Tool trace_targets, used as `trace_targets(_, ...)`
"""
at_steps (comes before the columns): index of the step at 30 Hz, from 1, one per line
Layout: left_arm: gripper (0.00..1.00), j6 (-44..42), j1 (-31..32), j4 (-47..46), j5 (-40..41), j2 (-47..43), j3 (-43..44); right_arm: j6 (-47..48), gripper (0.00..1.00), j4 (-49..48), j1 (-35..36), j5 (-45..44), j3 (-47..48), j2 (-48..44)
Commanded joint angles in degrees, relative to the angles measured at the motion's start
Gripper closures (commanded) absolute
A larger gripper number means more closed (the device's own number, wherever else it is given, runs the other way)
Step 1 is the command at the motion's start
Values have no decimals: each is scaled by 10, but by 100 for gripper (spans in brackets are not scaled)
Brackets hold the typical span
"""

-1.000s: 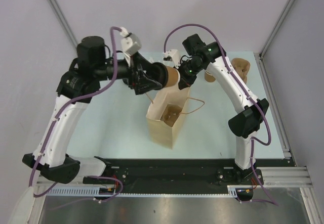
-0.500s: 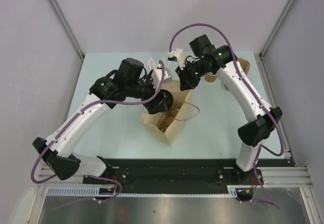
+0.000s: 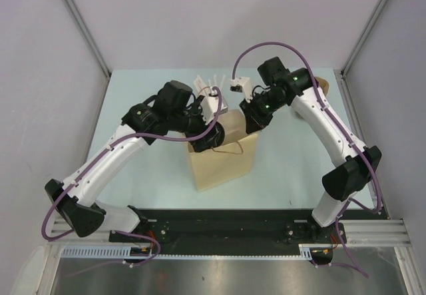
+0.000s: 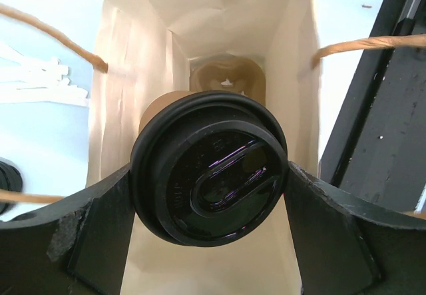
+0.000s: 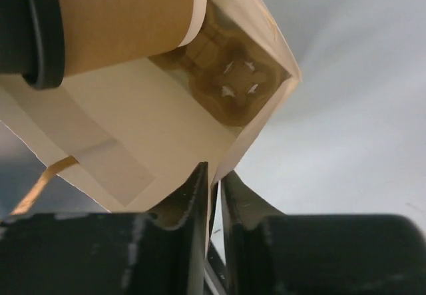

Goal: Pack the takeout coffee

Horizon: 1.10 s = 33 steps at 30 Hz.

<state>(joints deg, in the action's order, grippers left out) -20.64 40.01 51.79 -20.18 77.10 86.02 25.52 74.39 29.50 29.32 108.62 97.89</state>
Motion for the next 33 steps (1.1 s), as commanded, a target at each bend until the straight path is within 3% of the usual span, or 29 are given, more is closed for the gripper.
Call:
trace_targets(1,79,-34,3,-6,-21,-6,-3,-19,72,37,-17,50,-7,-41)
trace_targets(7,79,-55,3,-3,-38,3,-16,-14,40,36,-49,49,62,4)
trace_targets(16,79,-66,3,-11,-38,15,-44,37,29,30,-38,49,219,105)
trace_targets(29,79,-69,3,-26,-41,6,-68,128,28,-5,35,69,239,170)
trace_targets(31,79,-69,3,-27,-42,2,-77,133,32,-6,40,70,247,184)
trace_targets(33,80,-64,2,-29,-38,-6,-81,134,44,-6,43,72,251,192)
